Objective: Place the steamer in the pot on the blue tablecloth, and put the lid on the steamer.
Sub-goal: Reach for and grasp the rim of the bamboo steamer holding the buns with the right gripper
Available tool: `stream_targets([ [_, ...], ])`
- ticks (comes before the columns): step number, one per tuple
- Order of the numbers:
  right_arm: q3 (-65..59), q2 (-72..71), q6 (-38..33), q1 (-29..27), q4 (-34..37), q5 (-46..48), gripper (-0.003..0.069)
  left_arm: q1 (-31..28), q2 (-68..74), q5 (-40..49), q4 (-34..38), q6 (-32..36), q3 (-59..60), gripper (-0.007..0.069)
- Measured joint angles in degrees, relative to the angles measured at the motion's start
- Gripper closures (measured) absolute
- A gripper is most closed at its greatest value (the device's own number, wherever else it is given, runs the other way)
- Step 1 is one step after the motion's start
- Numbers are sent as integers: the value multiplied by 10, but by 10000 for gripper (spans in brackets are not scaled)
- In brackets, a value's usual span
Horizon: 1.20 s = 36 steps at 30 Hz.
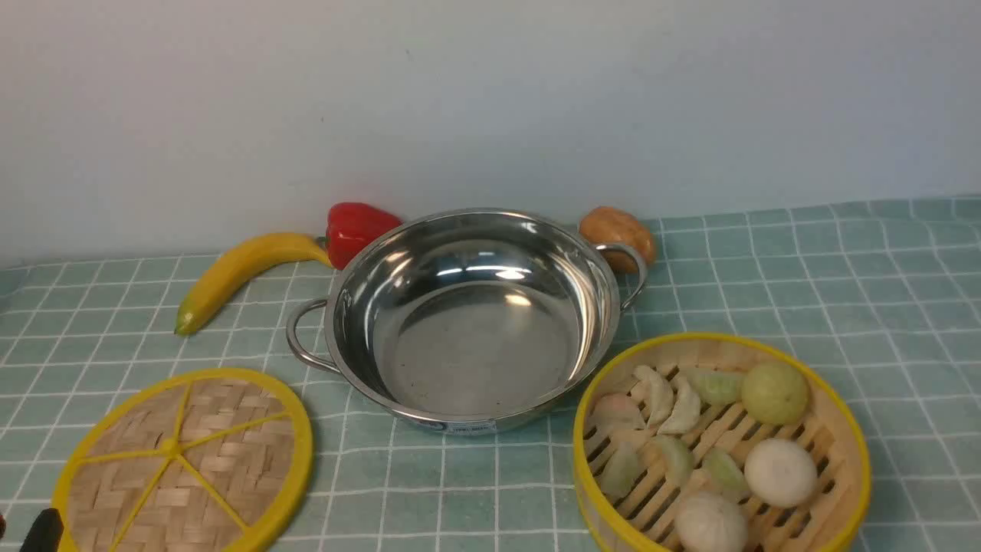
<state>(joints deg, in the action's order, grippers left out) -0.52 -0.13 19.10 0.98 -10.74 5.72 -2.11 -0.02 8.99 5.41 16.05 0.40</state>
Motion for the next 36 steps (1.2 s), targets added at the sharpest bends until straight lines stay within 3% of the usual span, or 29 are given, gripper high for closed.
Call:
stream_targets([
  [32, 0, 0, 0, 0, 0, 0, 417, 0, 0, 0, 1, -1, 0, 382],
  [36, 0, 0, 47, 0, 61, -12, 417, 0, 0, 0, 63, -61, 0, 382],
])
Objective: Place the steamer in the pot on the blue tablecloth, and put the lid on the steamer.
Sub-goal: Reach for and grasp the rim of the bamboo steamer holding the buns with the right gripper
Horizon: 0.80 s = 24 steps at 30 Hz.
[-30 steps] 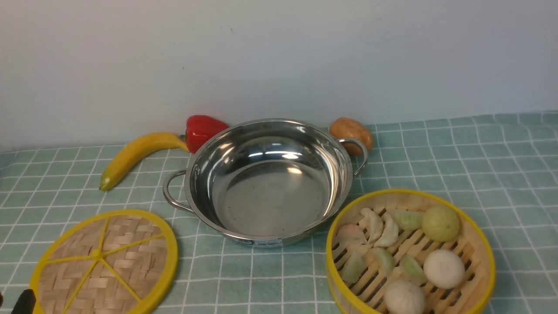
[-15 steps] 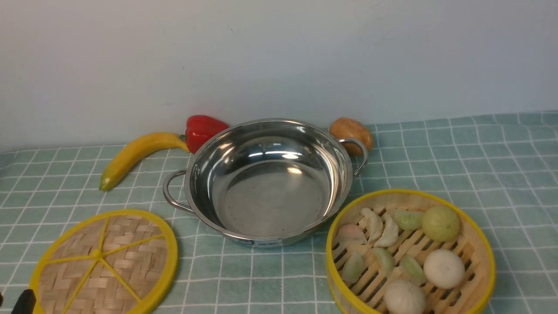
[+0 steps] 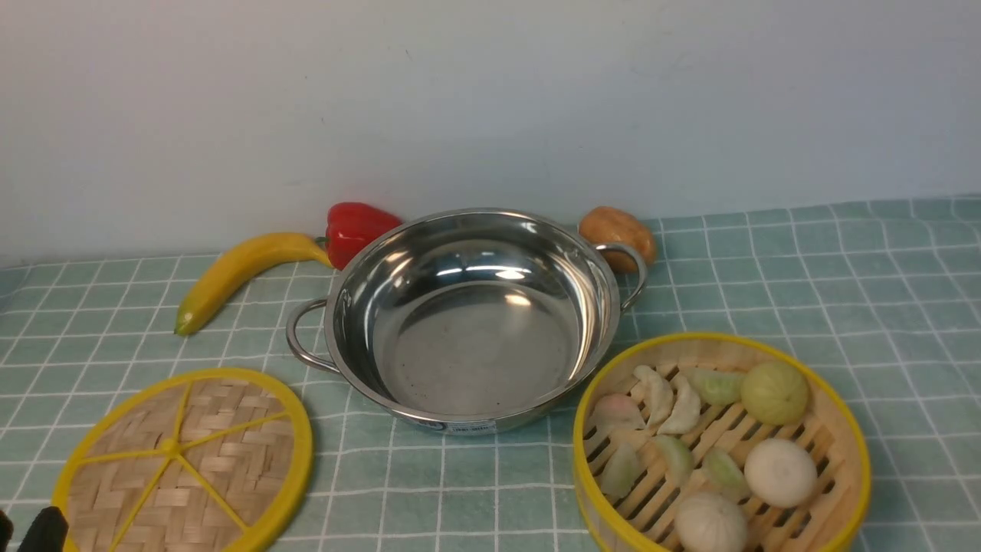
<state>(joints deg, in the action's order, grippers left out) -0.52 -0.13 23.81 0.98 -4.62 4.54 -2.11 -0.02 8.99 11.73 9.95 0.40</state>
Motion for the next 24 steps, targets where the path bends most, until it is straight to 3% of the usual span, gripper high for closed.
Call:
stream_targets([
  [3, 0, 0, 31, 0, 51, -23, 417, 0, 0, 0, 100, -77, 0, 382],
  [9, 0, 0, 50, 0, 69, -128, 417, 0, 0, 0, 256, -188, 0, 382],
  [19, 0, 0, 61, 0, 71, -239, 417, 0, 0, -52, 280, -199, 0, 382],
  [24, 0, 0, 104, 0, 71, -299, 417, 0, 0, -125, 284, -211, 0, 382],
])
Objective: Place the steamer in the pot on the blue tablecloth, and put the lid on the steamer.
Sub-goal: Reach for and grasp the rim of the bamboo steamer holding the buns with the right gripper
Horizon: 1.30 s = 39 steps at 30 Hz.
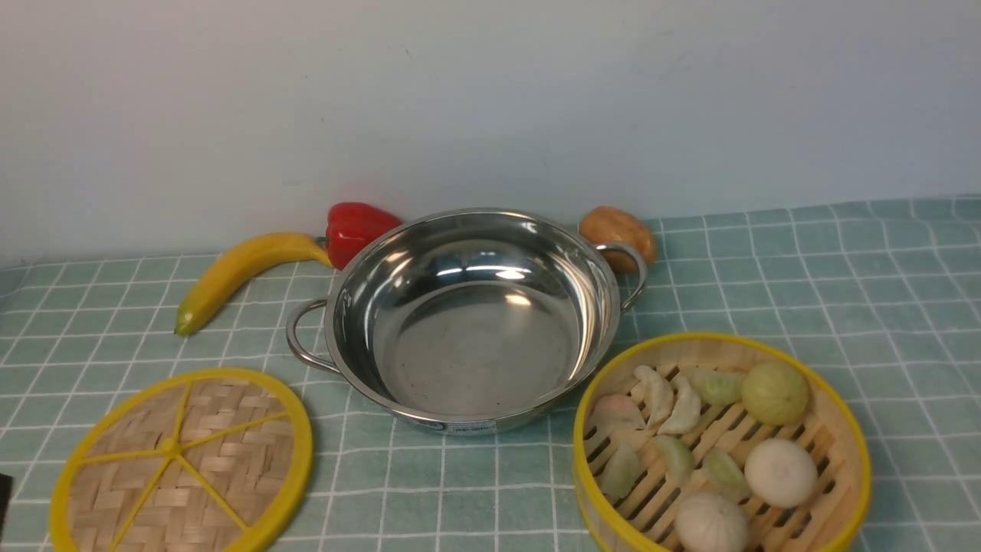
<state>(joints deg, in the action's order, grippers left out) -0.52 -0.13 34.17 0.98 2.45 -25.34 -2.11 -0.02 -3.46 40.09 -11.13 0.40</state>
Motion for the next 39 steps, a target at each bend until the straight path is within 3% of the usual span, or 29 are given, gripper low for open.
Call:
stream_targets([
  [9, 43, 0, 53, 0, 1, -227, 417, 0, 0, -223, -34, -72, -20, 382],
  [12, 132, 19, 38, 0, -4, -217, 417, 0, -1, -282, -116, -76, -84, 382],
  [14, 167, 31, 28, 0, -13, -197, 417, 0, 2, -282, -156, -69, -113, 382],
  [15, 237, 59, 10, 0, -46, -135, 417, 0, 13, -255, -221, -54, -155, 382],
  [16, 237, 63, 10, 0, -51, -126, 417, 0, 15, -255, -221, -52, -161, 382],
  [20, 379, 172, 25, 0, -199, 157, 417, 0, 100, -25, -373, -29, -277, 382],
  [22, 402, 200, 37, 0, -216, 230, 417, 0, 122, 24, -392, -29, -293, 382],
  [25, 471, 308, 48, 0, -226, 486, 417, 0, 241, 252, -422, -28, -361, 382],
  [26, 478, 314, 47, 0, -224, 500, 417, 0, 247, 252, -423, -28, -364, 382],
  [28, 506, 380, 8, 0, -199, 639, 417, 0, 325, 376, -429, -18, -403, 382],
  [31, 529, 471, -108, 0, -135, 750, 417, 0, 419, 487, -433, 18, -450, 382],
  [34, 537, 548, -212, 0, -54, 802, 417, 0, 502, 571, -435, 60, -493, 382],
  [39, 537, 658, -304, 0, 42, 821, 417, 0, 613, 645, -435, 94, -523, 382],
])
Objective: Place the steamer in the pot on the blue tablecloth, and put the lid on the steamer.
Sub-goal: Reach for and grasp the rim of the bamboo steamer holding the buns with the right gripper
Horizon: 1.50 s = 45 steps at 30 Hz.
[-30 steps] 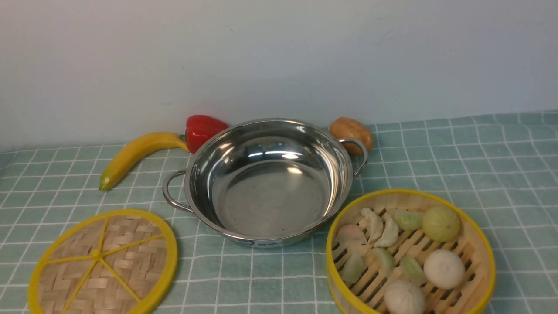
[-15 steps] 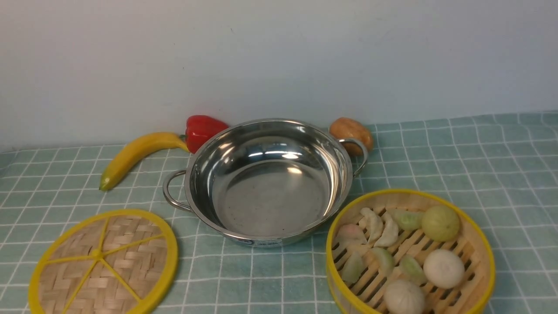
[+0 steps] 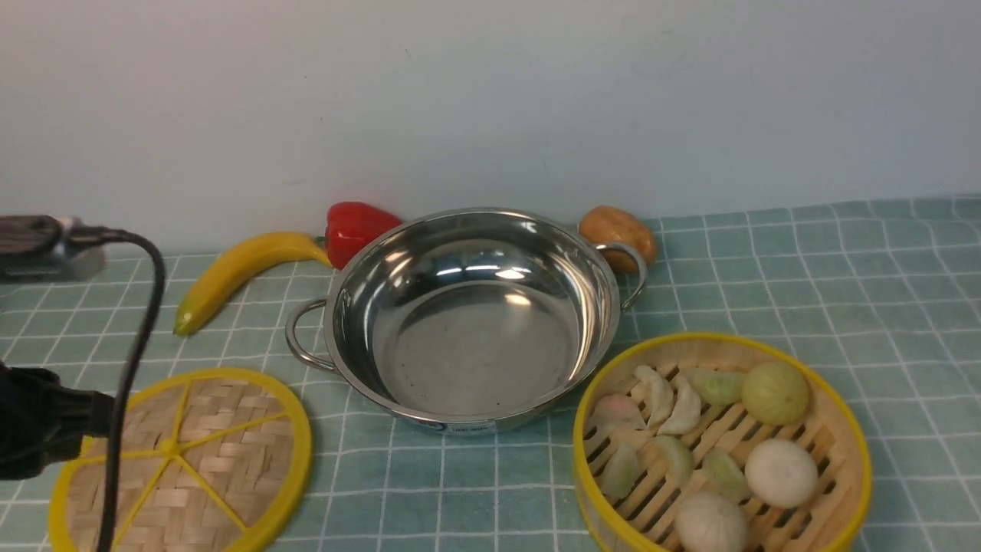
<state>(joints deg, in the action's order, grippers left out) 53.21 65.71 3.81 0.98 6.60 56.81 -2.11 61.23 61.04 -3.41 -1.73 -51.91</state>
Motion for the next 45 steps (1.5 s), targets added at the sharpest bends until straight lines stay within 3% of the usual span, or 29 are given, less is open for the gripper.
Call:
stream_targets([
  [2, 1, 61, -30, 0, 43, 2, 417, 0, 55, 8, 0, 12, -3, 382],
  [9, 1, 156, -69, 8, 92, -25, 417, 0, 116, -6, 0, 17, -3, 382],
  [18, 1, 227, -38, 73, 60, -82, 417, 0, 120, -31, 0, 17, -3, 382],
  [23, 1, 264, 3, 75, 25, -90, 417, 0, 120, -31, 0, 17, -3, 382],
  [31, 1, 313, 12, 75, 14, -109, 419, 0, 120, -31, 3, 17, -3, 382],
  [33, 1, 325, 15, 75, 13, -115, 442, 0, 120, -31, 6, 17, -3, 382],
  [38, 5, 331, 26, 76, 5, -110, 596, 0, 120, -32, 13, 17, -3, 382],
  [45, 29, 287, 19, 76, -43, 20, 605, 0, 120, -32, 13, 17, -3, 382],
])
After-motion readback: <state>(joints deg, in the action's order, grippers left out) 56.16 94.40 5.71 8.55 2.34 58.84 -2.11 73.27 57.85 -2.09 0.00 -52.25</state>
